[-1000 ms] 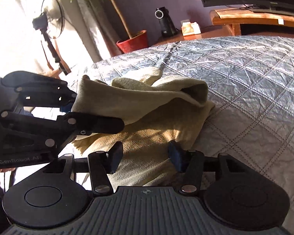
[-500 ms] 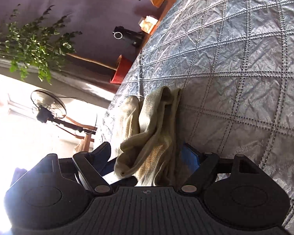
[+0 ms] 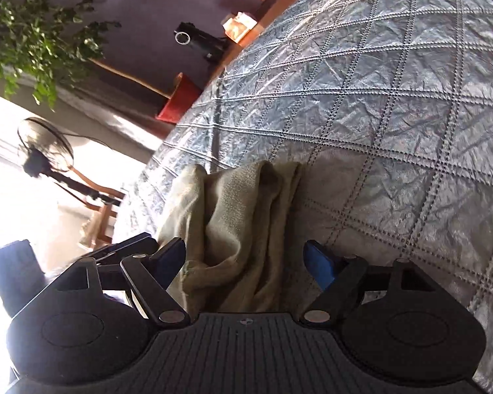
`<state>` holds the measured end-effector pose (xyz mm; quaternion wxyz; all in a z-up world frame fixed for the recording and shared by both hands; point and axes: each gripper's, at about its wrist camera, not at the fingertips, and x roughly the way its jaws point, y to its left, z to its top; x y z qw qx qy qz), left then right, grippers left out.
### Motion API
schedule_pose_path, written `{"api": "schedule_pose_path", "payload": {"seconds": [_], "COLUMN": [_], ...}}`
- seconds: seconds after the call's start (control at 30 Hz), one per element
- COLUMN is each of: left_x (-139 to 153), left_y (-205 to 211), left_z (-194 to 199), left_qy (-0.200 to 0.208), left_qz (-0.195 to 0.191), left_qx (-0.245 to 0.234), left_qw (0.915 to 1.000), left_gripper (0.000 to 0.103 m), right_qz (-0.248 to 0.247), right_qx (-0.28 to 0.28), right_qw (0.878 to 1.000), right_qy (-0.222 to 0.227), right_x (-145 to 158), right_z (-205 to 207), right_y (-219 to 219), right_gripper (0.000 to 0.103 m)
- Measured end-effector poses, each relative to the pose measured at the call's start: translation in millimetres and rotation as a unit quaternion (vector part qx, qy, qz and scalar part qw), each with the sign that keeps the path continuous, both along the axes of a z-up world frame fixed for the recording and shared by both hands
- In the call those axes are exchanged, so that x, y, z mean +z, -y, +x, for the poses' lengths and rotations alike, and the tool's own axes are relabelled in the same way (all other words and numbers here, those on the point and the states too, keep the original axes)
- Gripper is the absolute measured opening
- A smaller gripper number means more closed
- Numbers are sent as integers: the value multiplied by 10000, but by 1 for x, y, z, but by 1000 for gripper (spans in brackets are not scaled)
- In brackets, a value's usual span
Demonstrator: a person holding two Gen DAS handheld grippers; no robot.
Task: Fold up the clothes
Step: 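Grasp the folded sweatshirt bundle with the right gripper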
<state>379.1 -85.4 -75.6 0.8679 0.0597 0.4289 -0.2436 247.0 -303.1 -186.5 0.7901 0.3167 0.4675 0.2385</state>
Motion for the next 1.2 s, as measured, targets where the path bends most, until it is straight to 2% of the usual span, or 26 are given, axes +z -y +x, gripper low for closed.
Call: {"api": "schedule_pose_path", "payload": {"seconds": [0.1, 0.17, 0.23, 0.37, 0.4, 0.43, 0.47, 0.5, 0.6, 0.63, 0.67, 0.7, 0.73, 0.77, 0.83, 0.9, 0.97, 1.2], "left_x": [-4, -8, -9, -9, -8, -6, -3, -1, 9, 12, 13, 12, 11, 9, 2, -2, -4, -5], "left_y": [10, 13, 11, 3, 2, 0, -2, -5, -20, -25, -29, -30, -32, -32, -29, -23, -19, -34], "left_z": [-7, -6, -6, -4, -3, -3, -2, 0, 6, 8, 10, 11, 12, 12, 12, 10, 8, 3], "left_qy": [-42, -63, -107, -219, -227, -212, -180, -140, -90, -80, -81, -92, -104, -134, -241, -276, -266, -390], "left_qz": [172, 257, 235, 112, 89, 73, 61, 28, -252, -352, -385, -335, -285, -224, -121, -12, 61, -55], "left_qx": [-257, -312, -309, -245, -231, -210, -174, -115, 157, 249, 315, 348, 382, 421, 427, 396, 400, 463], "left_qw": [9995, 9992, 9992, 9994, 9994, 9995, 9997, 9998, 9995, 9990, 9987, 9988, 9988, 9988, 9987, 9988, 9988, 9982], "left_gripper": [43, 45, 45, 49, 49, 49, 48, 46, 45, 45, 45, 46, 47, 47, 46, 46, 47, 46], "right_qz": [-812, -1502, -2130, -3292, -3419, -3444, -3409, -3273, -2551, -2100, -1423, -767, -328, -131, 32, 187, 383, 360], "right_qx": [440, 788, 1149, 1680, 1750, 1785, 1780, 1706, 1249, 1069, 889, 786, 783, 847, 1038, 1231, 1388, 1845], "right_qw": [9952, 9837, 9662, 9173, 9106, 9095, 9120, 9202, 9546, 9692, 9846, 9936, 9963, 9963, 9945, 9920, 9892, 9821], "right_qy": [315, 598, 889, 1481, 1524, 1493, 1429, 1303, 892, 712, 485, 276, 124, 7, -118, -220, -259, -125], "right_x": [12, 18, 21, 24, 27, 31, 34, 37, 41, 40, 36, 30, 23, 17, 11, 5, 0, 1], "right_z": [2, -2, -9, -31, -35, -38, -39, -40, -41, -40, -38, -36, -34, -31, -26, -21, -14, 13], "right_y": [-19, -33, -45, -66, -67, -65, -61, -53, -15, 0, 16, 29, 35, 36, 29, 20, 12, -29], "right_gripper": [81, 81, 81, 88, 87, 87, 88, 88, 88, 88, 88, 89, 89, 89, 89, 100, 103, 103]}}
